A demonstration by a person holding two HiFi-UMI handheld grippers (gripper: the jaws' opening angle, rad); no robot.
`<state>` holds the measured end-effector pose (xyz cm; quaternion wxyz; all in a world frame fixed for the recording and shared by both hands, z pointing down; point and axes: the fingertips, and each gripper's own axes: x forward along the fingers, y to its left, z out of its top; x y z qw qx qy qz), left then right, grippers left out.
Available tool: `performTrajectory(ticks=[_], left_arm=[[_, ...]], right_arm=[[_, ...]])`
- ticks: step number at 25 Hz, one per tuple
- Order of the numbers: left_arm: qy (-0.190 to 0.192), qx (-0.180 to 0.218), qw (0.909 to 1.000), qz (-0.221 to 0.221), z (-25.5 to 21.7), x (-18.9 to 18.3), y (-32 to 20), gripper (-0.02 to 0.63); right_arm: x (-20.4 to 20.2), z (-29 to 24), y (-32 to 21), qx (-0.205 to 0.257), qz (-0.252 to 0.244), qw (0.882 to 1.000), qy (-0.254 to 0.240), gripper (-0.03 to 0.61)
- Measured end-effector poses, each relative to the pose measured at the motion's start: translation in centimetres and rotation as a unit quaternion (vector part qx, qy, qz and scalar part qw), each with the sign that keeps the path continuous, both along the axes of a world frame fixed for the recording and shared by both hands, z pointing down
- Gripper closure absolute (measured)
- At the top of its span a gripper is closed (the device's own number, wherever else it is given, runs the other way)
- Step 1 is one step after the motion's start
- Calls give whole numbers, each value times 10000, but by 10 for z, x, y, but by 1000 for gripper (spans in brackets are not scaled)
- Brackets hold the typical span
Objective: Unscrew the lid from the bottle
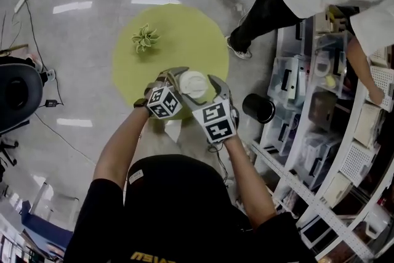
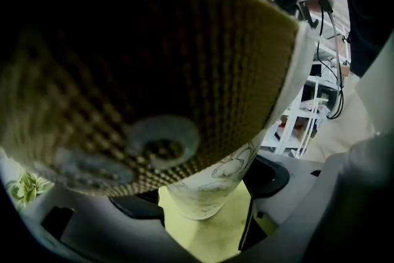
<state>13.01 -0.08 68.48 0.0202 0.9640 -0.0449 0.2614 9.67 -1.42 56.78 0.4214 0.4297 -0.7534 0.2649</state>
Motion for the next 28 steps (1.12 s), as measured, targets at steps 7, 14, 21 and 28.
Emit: performTrajectory(ticks=[7, 14, 21, 28], left_arm=[[-12, -6, 10000, 16, 2, -1, 0, 215], [-13, -4, 10000, 46, 1, -1, -1, 215], [-14, 10, 10000, 61, 0, -2, 0, 216], [-37, 19, 10000, 76, 0, -1, 0, 216]], right_arm=[[-8, 6, -1, -135, -280, 9995, -22, 210], [-14, 4, 1, -350, -1669, 9853, 125, 229], [-19, 3, 12, -442, -3649, 9291, 399, 229], [-19, 7, 22, -752, -5268, 8419, 895, 229]])
